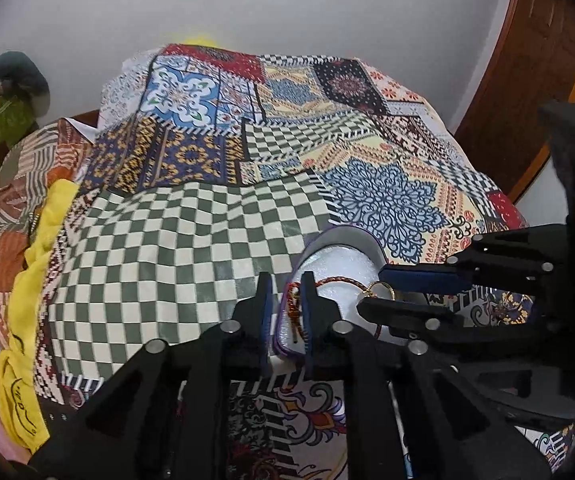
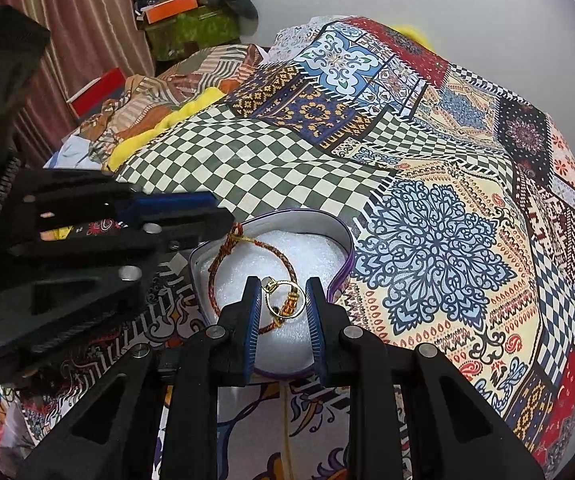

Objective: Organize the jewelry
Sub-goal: 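Carry the bracelet and ring into the purple heart tin and open both tools, then move both tools back over the remaining jewelry on the quilt, then grasp a silver ring with the right tool, then carry the silver ring into the heart tin and open the right tool, then move both tools back to the jewelry on the quilt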

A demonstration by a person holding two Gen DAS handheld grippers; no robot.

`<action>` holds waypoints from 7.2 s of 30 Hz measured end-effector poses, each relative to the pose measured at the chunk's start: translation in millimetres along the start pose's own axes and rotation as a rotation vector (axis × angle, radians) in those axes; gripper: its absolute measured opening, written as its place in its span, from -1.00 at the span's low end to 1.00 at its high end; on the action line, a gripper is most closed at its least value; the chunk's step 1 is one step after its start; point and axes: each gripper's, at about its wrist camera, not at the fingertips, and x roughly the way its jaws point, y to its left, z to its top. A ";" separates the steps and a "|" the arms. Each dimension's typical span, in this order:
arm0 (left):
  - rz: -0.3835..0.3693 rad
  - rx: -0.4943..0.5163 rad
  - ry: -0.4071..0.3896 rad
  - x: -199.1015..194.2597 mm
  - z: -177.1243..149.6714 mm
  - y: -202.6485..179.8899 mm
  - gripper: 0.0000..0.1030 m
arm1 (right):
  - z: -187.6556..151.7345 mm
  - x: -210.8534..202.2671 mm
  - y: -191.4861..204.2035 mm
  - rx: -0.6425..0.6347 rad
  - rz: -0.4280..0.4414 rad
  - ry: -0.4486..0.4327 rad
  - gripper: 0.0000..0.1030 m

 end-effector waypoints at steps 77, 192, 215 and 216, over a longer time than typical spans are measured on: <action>-0.137 0.189 0.073 -21.3 -76.2 -133.9 -0.79 | -114.1 -90.9 -67.1 0.165 -0.093 -0.087 -0.06; -0.034 0.010 -0.100 -58.4 -8.5 -21.1 -0.79 | 2.6 -65.1 2.4 -0.034 -0.099 -0.093 -0.58; -0.067 0.068 -0.058 -101.2 -53.8 -90.2 -0.64 | -85.3 -145.4 -23.4 0.143 -0.136 -0.193 -0.24; -0.070 0.072 -0.046 -97.6 -56.6 -93.8 -0.64 | -91.1 -145.5 -26.9 0.157 -0.133 -0.191 -0.24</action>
